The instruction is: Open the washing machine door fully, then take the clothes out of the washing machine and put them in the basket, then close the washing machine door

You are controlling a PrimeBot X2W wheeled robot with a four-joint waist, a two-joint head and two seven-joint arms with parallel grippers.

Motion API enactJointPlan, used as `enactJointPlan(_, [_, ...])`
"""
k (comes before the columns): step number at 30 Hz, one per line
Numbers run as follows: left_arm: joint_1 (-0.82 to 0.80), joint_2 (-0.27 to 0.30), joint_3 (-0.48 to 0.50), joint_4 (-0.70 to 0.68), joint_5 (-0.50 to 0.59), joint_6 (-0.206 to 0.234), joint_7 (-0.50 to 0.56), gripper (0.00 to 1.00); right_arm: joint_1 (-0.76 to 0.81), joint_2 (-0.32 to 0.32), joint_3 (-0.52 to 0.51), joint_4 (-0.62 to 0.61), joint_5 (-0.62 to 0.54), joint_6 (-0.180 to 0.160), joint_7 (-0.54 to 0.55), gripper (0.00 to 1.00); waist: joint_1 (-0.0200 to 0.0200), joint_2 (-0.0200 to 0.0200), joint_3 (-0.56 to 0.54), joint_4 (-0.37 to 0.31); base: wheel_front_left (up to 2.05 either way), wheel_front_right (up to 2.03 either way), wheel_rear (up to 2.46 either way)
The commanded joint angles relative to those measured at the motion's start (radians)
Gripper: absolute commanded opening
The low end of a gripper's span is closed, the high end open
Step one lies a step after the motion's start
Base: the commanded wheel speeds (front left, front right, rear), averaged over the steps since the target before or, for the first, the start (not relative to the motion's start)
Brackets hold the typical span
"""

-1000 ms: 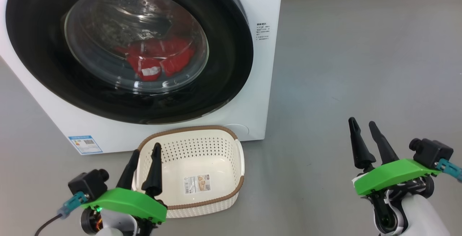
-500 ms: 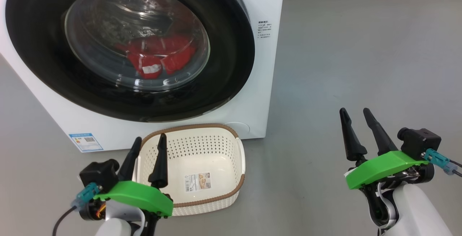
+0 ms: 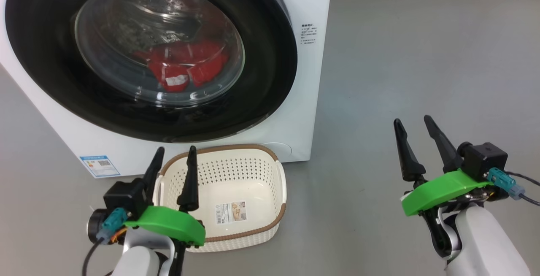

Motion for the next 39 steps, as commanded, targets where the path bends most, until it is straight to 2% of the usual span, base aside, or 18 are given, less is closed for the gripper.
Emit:
enactJointPlan(1, [-0.053,0.015,0.023,-0.023,0.032,0.008,-0.016,1.0,-0.056,-0.006,0.027,-0.021,-0.03,0.001,-0.014,1.0,-0.0001,0.0,0.0,0.001,0.0,0.0,0.0])
enactJointPlan(9, [-0.072,0.016,0.017,-0.007,0.113,0.015,-0.038,1.0,-0.074,-0.007,0.039,-0.005,-0.115,0.001,-0.037,1.0,-0.0001,0.0,-0.004,0.005,0.0,0.0,0.0])
enactJointPlan(28, [-0.062,0.016,0.014,-0.02,0.086,0.02,-0.038,1.0,-0.069,-0.007,0.021,0.008,-0.098,0.001,-0.037,1.0,-0.0001,0.0,-0.012,0.013,0.0,0.0,0.0])
enactJointPlan(36, [-0.055,0.016,0.003,-0.088,0.082,0.022,-0.038,1.0,-0.1,-0.007,0.005,-0.004,-0.091,0.001,-0.037,0.99,-0.0001,0.0,0.039,0.021,0.0,0.0,0.0])
enactJointPlan(37, [-0.056,0.016,0.003,-0.094,0.083,0.02,-0.038,1.0,-0.106,-0.007,0.004,-0.006,-0.09,0.001,-0.037,0.8,-0.0001,0.0,0.045,0.022,0.0,0.0,0.0])
enactJointPlan(38, [-0.058,0.016,0.004,-0.1,0.084,0.019,-0.038,1.0,-0.113,-0.007,0.003,-0.009,-0.09,0.001,-0.037,0.38,-0.0001,0.0,0.053,0.024,0.0,0.0,0.0])
enactJointPlan(39, [-0.06,0.016,0.004,-0.107,0.085,0.017,-0.038,1.0,-0.12,-0.007,0.0,-0.011,-0.089,0.001,-0.037,0.22,-0.0001,0.0,0.061,0.026,0.0,0.0,0.0])
